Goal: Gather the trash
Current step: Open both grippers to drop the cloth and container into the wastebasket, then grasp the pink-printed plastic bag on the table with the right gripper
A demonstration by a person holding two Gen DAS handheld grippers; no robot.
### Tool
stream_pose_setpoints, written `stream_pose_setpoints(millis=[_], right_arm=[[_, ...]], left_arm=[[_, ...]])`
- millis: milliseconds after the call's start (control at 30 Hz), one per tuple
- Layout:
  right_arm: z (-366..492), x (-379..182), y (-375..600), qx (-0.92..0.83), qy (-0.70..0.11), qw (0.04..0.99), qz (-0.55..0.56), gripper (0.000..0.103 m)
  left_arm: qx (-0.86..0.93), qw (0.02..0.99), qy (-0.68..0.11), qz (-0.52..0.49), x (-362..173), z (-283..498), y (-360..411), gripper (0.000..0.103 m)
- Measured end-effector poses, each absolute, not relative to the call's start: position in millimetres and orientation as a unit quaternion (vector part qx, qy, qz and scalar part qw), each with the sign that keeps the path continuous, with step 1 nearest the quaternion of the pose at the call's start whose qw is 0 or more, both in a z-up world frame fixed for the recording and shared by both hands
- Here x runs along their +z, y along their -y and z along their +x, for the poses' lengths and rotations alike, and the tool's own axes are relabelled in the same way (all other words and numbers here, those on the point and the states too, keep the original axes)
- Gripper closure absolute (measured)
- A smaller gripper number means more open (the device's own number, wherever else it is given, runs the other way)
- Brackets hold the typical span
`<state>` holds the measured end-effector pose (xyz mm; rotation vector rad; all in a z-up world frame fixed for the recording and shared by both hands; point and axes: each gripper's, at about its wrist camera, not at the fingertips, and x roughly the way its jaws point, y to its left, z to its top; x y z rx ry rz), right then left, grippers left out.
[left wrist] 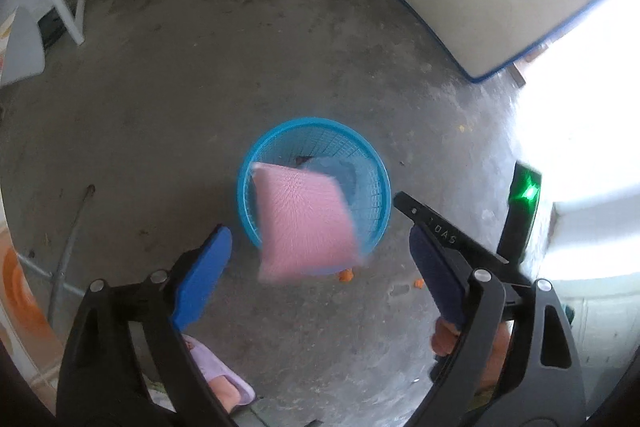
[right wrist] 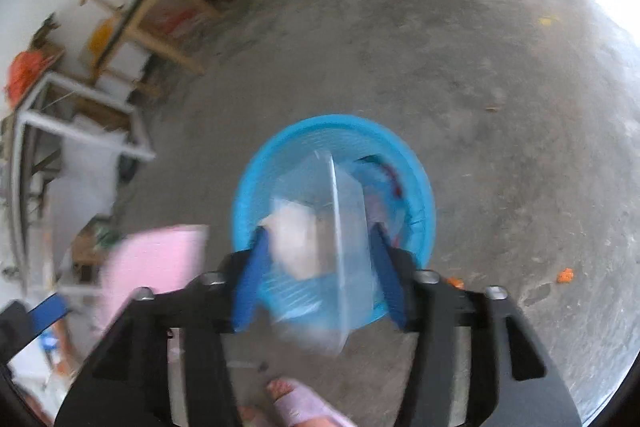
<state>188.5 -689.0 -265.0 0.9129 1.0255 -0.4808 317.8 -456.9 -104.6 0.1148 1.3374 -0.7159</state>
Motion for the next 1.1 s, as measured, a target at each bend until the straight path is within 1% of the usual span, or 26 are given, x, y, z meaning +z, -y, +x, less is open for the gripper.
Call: stream_pose_setpoints(millis=[100,167,333,400,467,600,667,733,800,933,1100], right_arm=[[168,-276,693,-0.223,-0.459,0.738,0.441,0.050],[155,-274,693,-0.227,-0.454,0.743,0.437,0.050],[121,-250,685,-0.221,-0.434,0.759,0.431,0.050],[112,-237,679,-0.214,-0.431,0.767,0.425,0.048],[100,-219,668,-0.204,-0.424,0.777,0.419,0.042],[84,-178,637,-0.160,-0.405,0.806,0.401,0.033],[79,-157,616,-0.116,-0.397,0.822,0.391,0.025],[79,-141,597,-0.075,-0.395,0.832,0.382,0.025],[81,-125,572,-0.030,-0.397,0.840,0.367,0.025],[96,-101,521,0.052,-0.411,0.842,0.346,0.025],[122,-76,425,0.158,-0.433,0.838,0.293,0.025]], left_arm=[[-0.333,0.723,-0.604,0.036,-98,316,445,0.017],[-0.336,0.733,-0.591,0.036,-86,313,433,0.017],[-0.349,0.756,-0.553,0.037,-47,299,399,0.017],[-0.355,0.768,-0.531,0.040,-24,289,378,0.017],[-0.361,0.780,-0.509,0.033,-1,278,353,0.017],[-0.367,0.810,-0.456,0.026,45,243,281,0.017],[-0.362,0.827,-0.430,0.026,59,227,240,0.017],[-0.330,0.853,-0.402,0.029,71,209,188,0.016],[-0.295,0.874,-0.387,0.021,75,194,141,0.015],[-0.208,0.899,-0.384,-0.018,70,167,45,0.015],[-0.137,0.914,-0.374,-0.069,46,127,-39,0.015]])
